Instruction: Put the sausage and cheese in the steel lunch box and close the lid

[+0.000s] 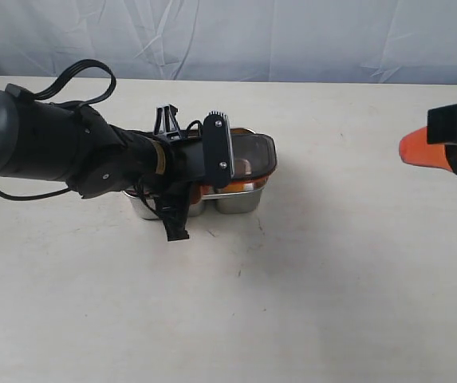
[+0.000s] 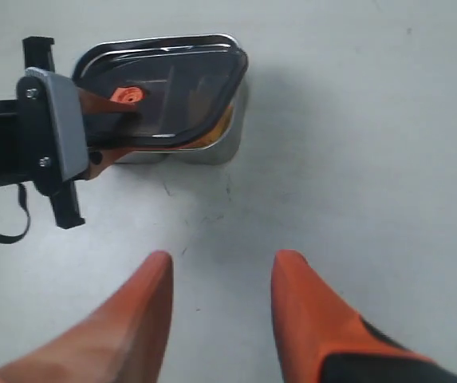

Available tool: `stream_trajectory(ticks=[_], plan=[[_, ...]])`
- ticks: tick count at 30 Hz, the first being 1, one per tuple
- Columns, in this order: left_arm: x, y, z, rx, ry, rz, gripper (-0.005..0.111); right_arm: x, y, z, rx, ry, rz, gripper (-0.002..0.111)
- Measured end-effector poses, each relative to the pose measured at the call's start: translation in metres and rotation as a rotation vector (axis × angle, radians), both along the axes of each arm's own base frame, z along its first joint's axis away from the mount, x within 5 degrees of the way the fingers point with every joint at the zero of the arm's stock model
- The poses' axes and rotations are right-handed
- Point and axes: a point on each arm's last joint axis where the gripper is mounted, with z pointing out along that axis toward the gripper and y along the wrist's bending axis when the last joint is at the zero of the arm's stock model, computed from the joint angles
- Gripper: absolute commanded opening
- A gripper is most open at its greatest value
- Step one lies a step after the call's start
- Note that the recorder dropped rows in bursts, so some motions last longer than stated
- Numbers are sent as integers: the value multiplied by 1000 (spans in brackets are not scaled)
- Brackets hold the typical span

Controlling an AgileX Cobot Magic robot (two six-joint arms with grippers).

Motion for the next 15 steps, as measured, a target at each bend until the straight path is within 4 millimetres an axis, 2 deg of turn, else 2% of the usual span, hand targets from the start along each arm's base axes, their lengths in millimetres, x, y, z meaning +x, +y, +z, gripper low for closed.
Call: stream_trajectory(ticks=[3,4,5,7,8,10,15], plan=[[0,0,0,-3,-1,1,38,0,5,-9,84,33,-19,25],[0,0,0,-4,-1,0,38,1,6,-14,114,48,-37,16],[0,-1,0,-9,-2,2,38,5,9,-25,173,70,-84,15],[2,-1,-1,-17,-4,6,38,16,16,-44,238,134,-146,27],[2,-1,-2,-19,-5,5,38,19,18,-48,246,150,-155,41],[2,-1,-2,-24,-5,7,38,33,27,-59,283,190,-181,53],[2,-1,-2,-27,-4,10,38,69,47,-104,345,374,-343,53]])
